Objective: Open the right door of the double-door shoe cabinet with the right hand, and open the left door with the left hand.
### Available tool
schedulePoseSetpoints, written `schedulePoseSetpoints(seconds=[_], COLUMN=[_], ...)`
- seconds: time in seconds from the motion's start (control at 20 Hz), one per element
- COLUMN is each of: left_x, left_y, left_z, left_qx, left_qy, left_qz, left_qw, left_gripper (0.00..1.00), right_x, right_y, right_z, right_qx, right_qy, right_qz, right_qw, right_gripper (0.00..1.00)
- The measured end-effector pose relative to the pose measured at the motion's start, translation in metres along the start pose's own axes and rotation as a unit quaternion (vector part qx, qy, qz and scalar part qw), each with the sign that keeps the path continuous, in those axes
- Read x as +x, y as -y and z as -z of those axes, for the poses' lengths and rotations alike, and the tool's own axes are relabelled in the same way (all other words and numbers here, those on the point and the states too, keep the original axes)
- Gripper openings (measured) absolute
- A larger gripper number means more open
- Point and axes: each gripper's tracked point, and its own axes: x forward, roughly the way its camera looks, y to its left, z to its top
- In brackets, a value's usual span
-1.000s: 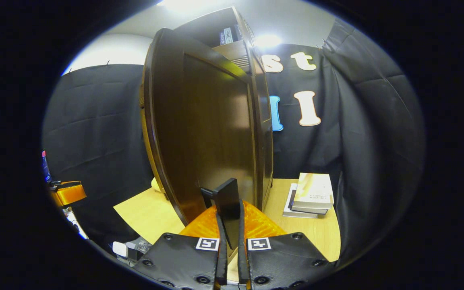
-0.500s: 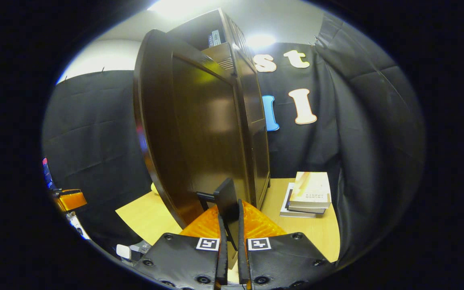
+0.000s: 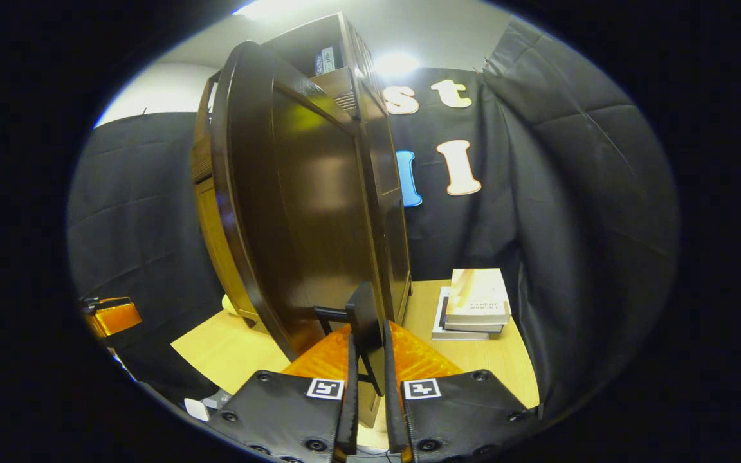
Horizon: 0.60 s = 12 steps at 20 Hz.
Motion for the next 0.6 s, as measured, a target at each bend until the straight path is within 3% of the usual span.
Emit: schedulePoseSetpoints(seconds=[0.1,0.35,0.6], left_x=[0.009,0.025,0.041], left_y=[-0.007,-0.038,-0.083], left_z=[-0.003,-0.004,-0.001], left_qx=[-0.008,-0.017,-0.025], left_qy=[-0.001,0.0,0.002], left_qz=[0.023,0.062,0.084], left_qw=[1.0,0.998,0.996], left_gripper=[0.99,0.99,0.99], right_x=[-0.009,-0.041,-0.084], right_y=[0.008,0.025,-0.008], right_z=[0.003,0.004,0.012], right_qx=[0.01,0.021,-0.026], right_qy=[-0.002,0.004,0.012], right_qz=[0.028,0.108,0.164], right_qw=[1.0,0.994,0.986], right_gripper=[0.23,0.94,0.98])
